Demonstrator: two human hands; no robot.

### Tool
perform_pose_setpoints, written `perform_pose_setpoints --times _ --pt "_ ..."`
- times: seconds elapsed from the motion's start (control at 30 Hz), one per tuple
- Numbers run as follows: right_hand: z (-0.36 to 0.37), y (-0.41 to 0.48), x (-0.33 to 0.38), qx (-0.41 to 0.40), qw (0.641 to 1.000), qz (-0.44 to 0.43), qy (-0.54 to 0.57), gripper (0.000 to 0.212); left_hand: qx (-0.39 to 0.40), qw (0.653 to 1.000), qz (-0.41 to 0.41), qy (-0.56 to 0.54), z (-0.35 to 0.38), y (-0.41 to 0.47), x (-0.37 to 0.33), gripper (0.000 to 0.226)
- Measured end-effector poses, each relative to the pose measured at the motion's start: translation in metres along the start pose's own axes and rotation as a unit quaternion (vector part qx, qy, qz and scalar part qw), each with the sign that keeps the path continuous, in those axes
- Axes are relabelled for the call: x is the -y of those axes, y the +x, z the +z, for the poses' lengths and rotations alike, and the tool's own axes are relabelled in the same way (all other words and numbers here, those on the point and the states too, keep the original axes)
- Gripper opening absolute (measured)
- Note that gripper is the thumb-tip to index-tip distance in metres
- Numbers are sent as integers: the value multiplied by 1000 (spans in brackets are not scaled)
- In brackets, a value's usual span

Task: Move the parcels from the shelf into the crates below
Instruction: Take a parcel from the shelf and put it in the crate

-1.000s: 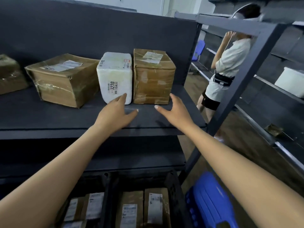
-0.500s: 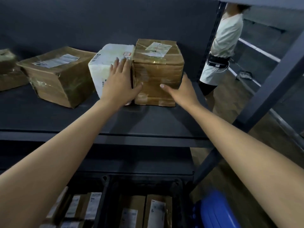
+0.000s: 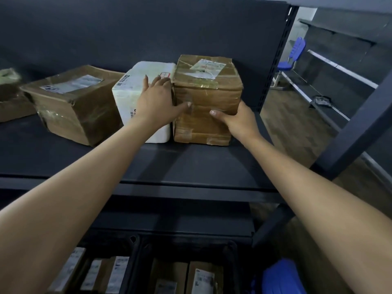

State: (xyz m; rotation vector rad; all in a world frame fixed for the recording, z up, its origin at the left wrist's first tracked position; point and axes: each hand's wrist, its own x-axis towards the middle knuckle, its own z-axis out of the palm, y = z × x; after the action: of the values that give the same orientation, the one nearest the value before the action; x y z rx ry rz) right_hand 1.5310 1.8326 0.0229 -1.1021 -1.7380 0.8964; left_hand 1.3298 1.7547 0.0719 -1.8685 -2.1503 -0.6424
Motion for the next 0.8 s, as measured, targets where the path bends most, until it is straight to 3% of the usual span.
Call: perform_pose_setpoints --times 0.2,0.37,0.53,0.67,0.8 --pt "-7 -21 8 -32 999 -17 14 49 -55 991 27 -123 -11 -20 -11 67" --pt "-22 -63 19 -53 997 -49 13 54 -79 972 40 -217 -25 -63 -23 67" --pt "-34 -137 31 -58 996 -72 -9 43 -79 959 -12 -273 -33 -139 -39 61" --pt "-36 -208 27 -57 995 -79 1 56 -70 934 -36 -348 -40 -211 -50 66" --pt "-28 -277 15 -80 995 -42 34 41 -51 917 -46 -393 -45 -278 -53 75"
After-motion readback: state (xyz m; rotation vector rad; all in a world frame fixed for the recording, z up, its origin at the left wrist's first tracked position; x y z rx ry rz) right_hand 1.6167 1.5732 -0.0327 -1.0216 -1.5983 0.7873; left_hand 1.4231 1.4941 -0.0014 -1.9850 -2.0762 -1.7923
